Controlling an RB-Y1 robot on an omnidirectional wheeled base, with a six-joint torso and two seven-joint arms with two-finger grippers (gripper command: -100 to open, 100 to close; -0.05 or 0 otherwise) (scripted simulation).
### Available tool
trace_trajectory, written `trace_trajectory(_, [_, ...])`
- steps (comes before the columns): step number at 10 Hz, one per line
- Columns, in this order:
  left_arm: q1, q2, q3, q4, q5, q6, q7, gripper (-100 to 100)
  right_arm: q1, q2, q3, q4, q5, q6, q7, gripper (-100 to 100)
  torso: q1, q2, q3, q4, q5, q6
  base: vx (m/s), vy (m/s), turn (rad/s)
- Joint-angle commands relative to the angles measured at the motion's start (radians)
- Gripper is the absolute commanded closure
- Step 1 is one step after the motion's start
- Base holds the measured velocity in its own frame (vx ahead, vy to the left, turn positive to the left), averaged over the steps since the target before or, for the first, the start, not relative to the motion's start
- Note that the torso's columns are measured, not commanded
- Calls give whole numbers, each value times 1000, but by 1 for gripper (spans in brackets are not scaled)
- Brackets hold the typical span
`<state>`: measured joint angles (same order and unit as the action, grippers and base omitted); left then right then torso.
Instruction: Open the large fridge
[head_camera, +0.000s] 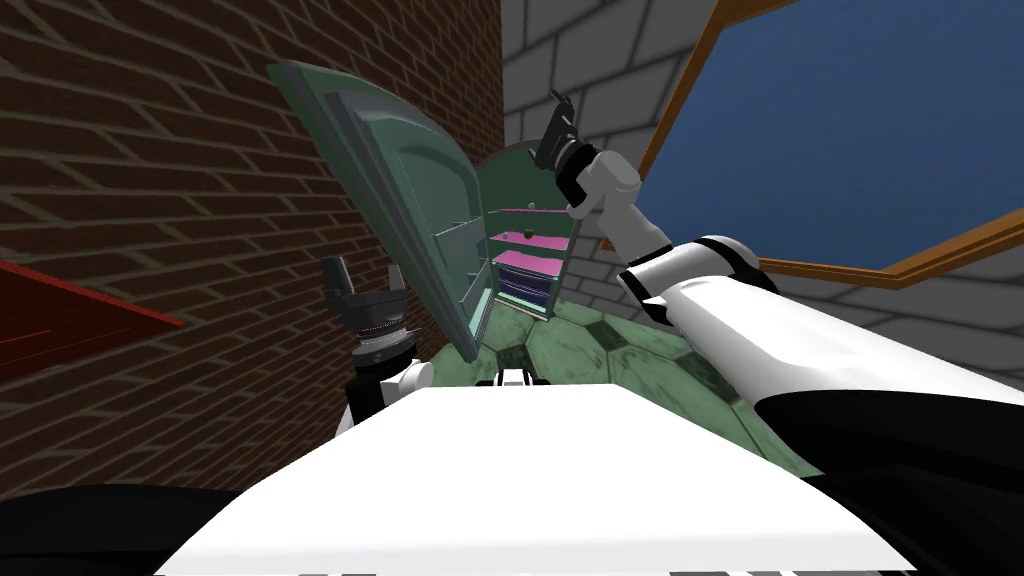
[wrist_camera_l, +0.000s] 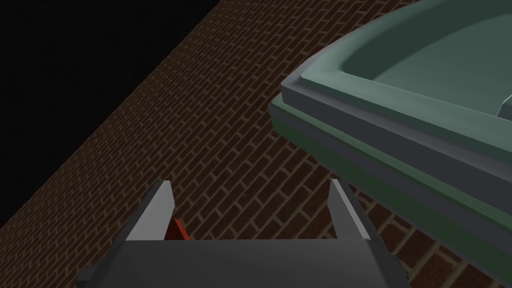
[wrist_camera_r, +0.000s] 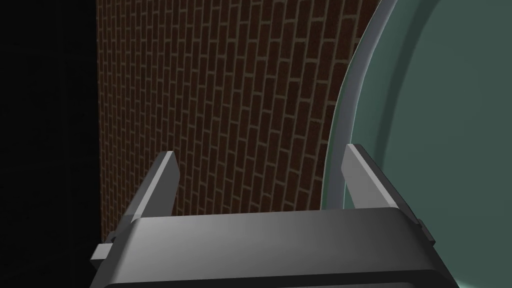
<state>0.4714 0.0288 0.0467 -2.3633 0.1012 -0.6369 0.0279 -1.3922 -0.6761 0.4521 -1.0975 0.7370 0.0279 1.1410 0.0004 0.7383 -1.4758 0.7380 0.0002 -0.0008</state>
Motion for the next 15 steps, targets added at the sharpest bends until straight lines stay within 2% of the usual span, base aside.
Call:
trace_trajectory(1, [0, 0, 0, 0, 0, 0, 0, 0, -12, 22, -17, 55, 82, -41, -68, -100, -1, 0, 0, 0, 0, 0, -1, -3, 18])
trace_trajectory(2, [0, 0, 0, 0, 0, 0, 0, 0, -12, 22, -17, 55, 94, -41, -68, -100, -2, 0, 0, 0, -1, 1, 0, 0, 0])
trace_trajectory(3, [0, 0, 0, 0, 0, 0, 0, 0, -63, 71, 33, 104, 133, -92, -115, -100, -1, 0, 0, 0, -1, 1, 3, 15, -318])
trace_trajectory(4, [0, 0, 0, 0, 0, 0, 0, 0, -85, 106, 39, 141, 170, -129, -130, -100, 0, 0, 0, 0, 0, 2, 3, 31, -475])
trace_trajectory(5, [0, 0, 0, 0, 0, 0, 0, 0, -109, 106, 53, 129, 186, -128, -181, -100, 0, 0, 0, 0, 0, 1, -1, 23, -107])
trace_trajectory(6, [0, 0, 0, 0, 0, 0, 0, 0, -113, 106, 53, 164, 211, -135, -211, -100, 1, 0, 0, 0, 1, -1, 1, 4, 77])
trace_trajectory(7, [0, 0, 0, 0, 0, 0, 0, 0, -113, 106, 53, 175, 241, -135, -211, -100, 0, -1, 0, 0, 0, 0, -1, -2, 27])
trace_trajectory(8, [0, 0, 0, 0, 0, 0, 0, 0, -164, 158, 99, 220, 273, -187, -253, -100, -2, -1, 0, 0, -1, 1, -2, 15, -303])
trace_trajectory(9, [0, 0, 0, 0, 0, 0, 0, 0, -178, 169, 124, 229, 300, -211, -282, -100, -1, 0, 0, 0, -1, 2, 1, 27, -426])
trace_trajectory(10, [0, 0, 0, 0, 0, 0, 0, 0, -205, 190, 124, 240, 328, -226, -326, -100, 0, 0, 0, 0, 0, 1, 1, 18, -145])
trace_trajectory(11, [0, 0, 0, 0, 0, 0, 0, 0, -214, 190, 124, 260, 358, -230, -353, -100, 1, 0, 0, 0, 0, 0, 1, 5, 38])
trace_trajectory(12, [0, 0, 0, 0, 0, 0, 0, 0, -214, 190, 124, 287, 388, -230, -353, -100, 0, 0, 0, 0, 0, 0, -1, 0, 30])
trace_trajectory(14, [0, 0, 0, 0, 0, 0, 0, 0, -215, 189, 124, 288, 386, -232, -353, -100, -2, -1, 0, 0, -1, 1, 0, 0, 0])
trace_trajectory(15, [0, 0, 0, 0, 0, 0, 0, 0, -251, 170, 128, 311, 382, -262, -375, -100, -1, 0, 0, 0, 0, 1, 20, 40, -49])
